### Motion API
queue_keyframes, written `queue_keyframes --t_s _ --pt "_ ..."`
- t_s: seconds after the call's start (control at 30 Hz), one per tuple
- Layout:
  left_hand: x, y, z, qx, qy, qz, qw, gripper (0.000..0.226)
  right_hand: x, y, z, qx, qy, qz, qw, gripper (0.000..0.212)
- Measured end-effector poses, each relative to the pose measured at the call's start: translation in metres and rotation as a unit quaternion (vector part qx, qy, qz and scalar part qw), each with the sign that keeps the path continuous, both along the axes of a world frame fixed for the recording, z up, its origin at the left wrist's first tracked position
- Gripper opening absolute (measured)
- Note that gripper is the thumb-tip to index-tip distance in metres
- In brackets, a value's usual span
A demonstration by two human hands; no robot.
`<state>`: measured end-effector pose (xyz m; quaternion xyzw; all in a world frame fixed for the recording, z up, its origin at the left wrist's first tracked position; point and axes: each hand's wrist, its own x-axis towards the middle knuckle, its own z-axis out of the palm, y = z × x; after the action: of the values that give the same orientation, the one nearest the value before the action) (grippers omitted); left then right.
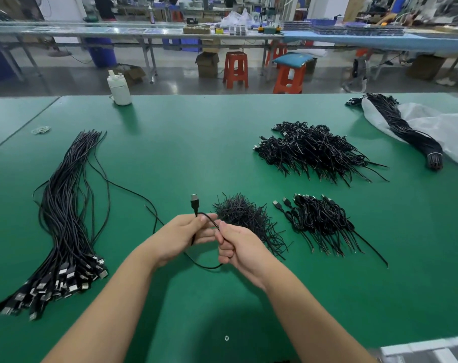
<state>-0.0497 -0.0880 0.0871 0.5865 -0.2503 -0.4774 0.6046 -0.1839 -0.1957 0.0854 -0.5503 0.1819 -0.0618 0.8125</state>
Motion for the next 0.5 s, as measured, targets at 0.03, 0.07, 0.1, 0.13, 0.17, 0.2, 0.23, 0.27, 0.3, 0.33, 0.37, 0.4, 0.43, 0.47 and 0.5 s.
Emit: queue_keyframes --t_s 0.03,0.07,0.1,0.13,0.17,0.2,0.23,0.27,0.3,0.33,0.37,0.4,0.43,0.47,0.5 --pt "0.0 -0.001 -0.002 -0.008 -0.003 0.005 1.0 0.031 0.0 0.0 0.001 0.007 -0.004 0.001 1.0 0.041" --pt "0.001 -0.002 -0.004 -0.013 -0.011 0.002 1.0 0.031 0.0 -0.001 0.002 0.015 -0.008 0.0 1.0 0.041" --pt "0.003 -0.001 -0.005 -0.012 -0.018 -0.004 1.0 0.031 0.0 -0.002 0.002 0.024 -0.01 -0.003 1.0 0.04" --pt "0.006 -0.001 -0.006 -0.007 -0.021 -0.006 1.0 0.032 0.0 -0.004 0.002 0.033 -0.012 -0.005 0.999 0.04" --pt "0.009 0.0 -0.005 0.002 -0.026 -0.003 1.0 0.032 -0.001 -0.005 0.001 0.035 -0.012 -0.006 0.999 0.039" --pt "0.01 -0.001 -0.003 0.011 -0.035 0.007 0.999 0.031 -0.001 -0.006 0.001 0.031 -0.009 -0.005 0.999 0.039" --pt "0.009 -0.002 -0.002 0.015 -0.043 0.018 0.999 0.03 -0.001 -0.006 0.001 0.023 -0.007 -0.002 1.0 0.039" --pt "0.006 -0.004 -0.001 0.007 -0.04 0.033 0.999 0.029 0.0 -0.004 0.001 0.016 -0.006 0.001 1.0 0.039" --pt "0.002 -0.008 0.001 -0.013 -0.027 0.051 0.998 0.03 0.001 -0.002 0.001 0.014 -0.008 0.002 1.0 0.039" --pt "-0.003 -0.012 0.002 -0.041 -0.006 0.073 0.996 0.032 0.003 0.0 0.0 0.014 -0.011 0.003 1.0 0.04" --pt "-0.006 -0.016 0.005 -0.071 0.025 0.105 0.992 0.036 0.005 0.003 0.0 0.014 -0.012 0.005 1.0 0.04" --pt "-0.008 -0.021 0.008 -0.104 0.07 0.146 0.981 0.04 0.006 0.006 -0.001 0.009 -0.009 0.01 1.0 0.041" --pt "-0.008 -0.026 0.012 -0.137 0.126 0.188 0.964 0.043 0.006 0.008 -0.003 0.001 -0.004 0.016 1.0 0.041" --pt "-0.006 -0.028 0.018 -0.17 0.19 0.223 0.941 0.045 0.006 0.011 -0.005 -0.004 0.0 0.023 1.0 0.042" --pt "-0.003 -0.03 0.024 -0.2 0.245 0.242 0.917 0.045 0.005 0.013 -0.008 -0.003 0.004 0.03 1.0 0.042"
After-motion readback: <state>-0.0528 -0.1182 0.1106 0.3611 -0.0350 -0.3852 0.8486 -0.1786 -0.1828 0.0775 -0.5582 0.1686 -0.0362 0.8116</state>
